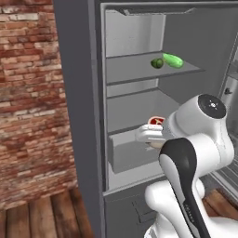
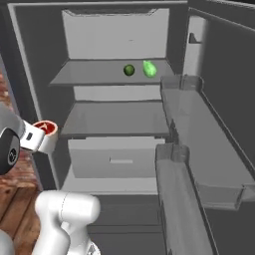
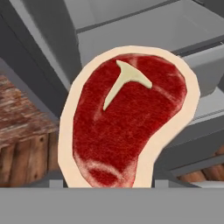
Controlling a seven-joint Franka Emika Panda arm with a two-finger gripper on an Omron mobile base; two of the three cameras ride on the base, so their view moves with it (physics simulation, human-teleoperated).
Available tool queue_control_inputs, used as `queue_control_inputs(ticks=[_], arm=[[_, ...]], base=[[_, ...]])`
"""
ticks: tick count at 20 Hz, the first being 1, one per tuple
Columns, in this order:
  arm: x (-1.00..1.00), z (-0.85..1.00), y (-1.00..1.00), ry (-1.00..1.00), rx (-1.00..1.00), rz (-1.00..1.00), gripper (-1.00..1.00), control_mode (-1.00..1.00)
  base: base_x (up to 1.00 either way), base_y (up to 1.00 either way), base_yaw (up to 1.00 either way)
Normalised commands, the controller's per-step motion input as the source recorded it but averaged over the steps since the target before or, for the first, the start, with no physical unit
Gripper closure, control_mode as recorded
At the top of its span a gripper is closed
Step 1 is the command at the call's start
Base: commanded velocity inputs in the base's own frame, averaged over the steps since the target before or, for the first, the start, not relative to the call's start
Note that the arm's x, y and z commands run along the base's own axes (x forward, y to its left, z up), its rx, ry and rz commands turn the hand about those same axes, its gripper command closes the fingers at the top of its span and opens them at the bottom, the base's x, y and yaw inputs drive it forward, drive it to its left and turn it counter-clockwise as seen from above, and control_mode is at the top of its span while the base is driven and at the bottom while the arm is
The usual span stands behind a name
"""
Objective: Gather the corn and avocado from the fridge and place them on a tray on the dining counter. Then gather the steak and chicken drumstick from the fridge and place them on the other tray.
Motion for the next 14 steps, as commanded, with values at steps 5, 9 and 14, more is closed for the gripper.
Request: queue_control_inputs(ticks=[5,9,14], arm=[[0.00,0.00,0.00,0.00,0.00,0.00,1.00,1.00],[0.00,0.00,0.00,0.00,0.00,0.00,1.00,1.00],[0.00,0.00,0.00,0.00,0.00,0.00,1.00,1.00]], base=[[-0.29,0.70,-0.25],[-0.53,0.56,-0.37],[-0.53,0.63,-0.41]])
